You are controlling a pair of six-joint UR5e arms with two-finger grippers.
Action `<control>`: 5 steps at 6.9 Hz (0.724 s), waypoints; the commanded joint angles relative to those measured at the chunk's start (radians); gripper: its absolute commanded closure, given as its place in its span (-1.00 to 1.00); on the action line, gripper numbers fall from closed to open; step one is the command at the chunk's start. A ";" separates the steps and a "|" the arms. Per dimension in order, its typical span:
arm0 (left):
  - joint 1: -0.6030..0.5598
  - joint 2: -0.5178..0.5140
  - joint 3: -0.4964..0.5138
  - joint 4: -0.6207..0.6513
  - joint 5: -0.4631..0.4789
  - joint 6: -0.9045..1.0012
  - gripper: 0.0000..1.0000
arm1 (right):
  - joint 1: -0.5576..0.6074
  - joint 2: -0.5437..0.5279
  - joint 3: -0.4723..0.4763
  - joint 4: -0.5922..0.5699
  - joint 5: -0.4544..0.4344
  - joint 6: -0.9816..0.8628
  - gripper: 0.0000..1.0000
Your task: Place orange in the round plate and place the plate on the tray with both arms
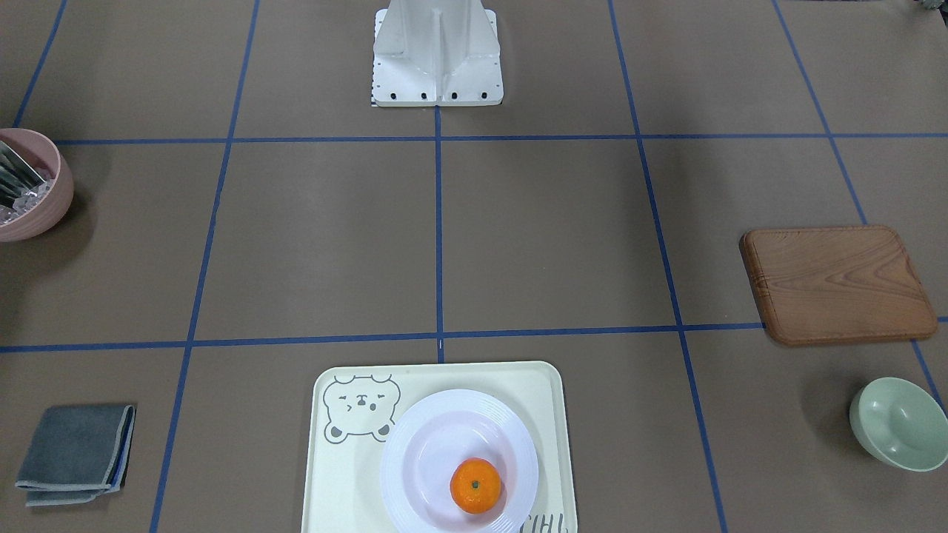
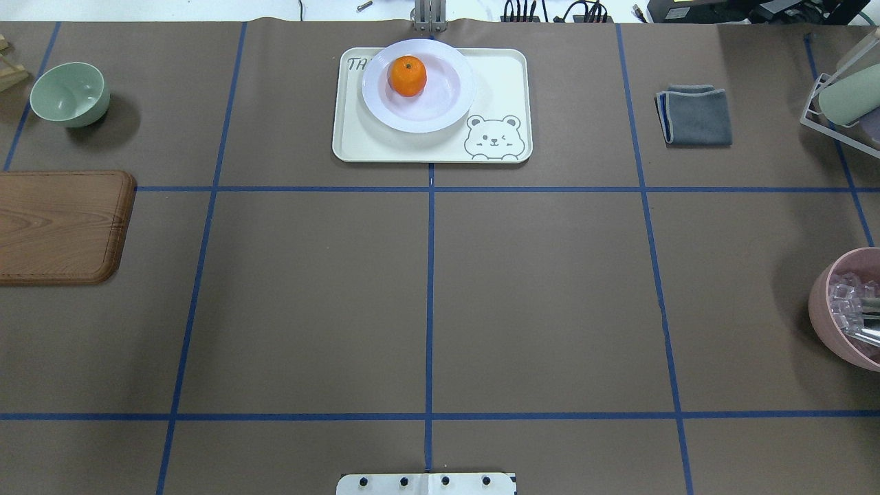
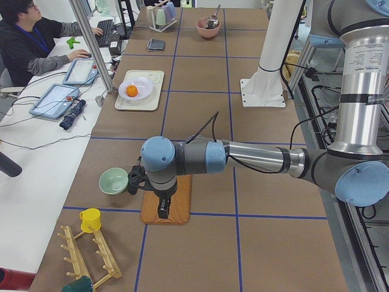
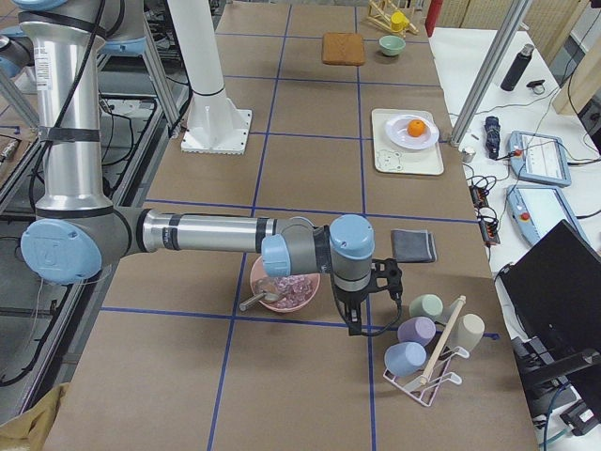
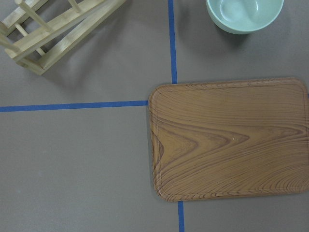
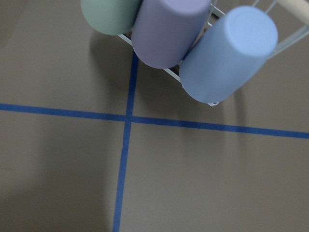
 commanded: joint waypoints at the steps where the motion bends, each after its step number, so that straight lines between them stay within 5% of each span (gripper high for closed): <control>1: -0.001 0.010 0.026 -0.023 0.005 -0.004 -0.97 | 0.024 -0.028 0.018 -0.007 -0.007 -0.042 -1.00; 5: -0.001 0.027 0.008 -0.033 0.033 0.006 -0.97 | 0.024 -0.037 0.052 -0.003 0.001 -0.042 -1.00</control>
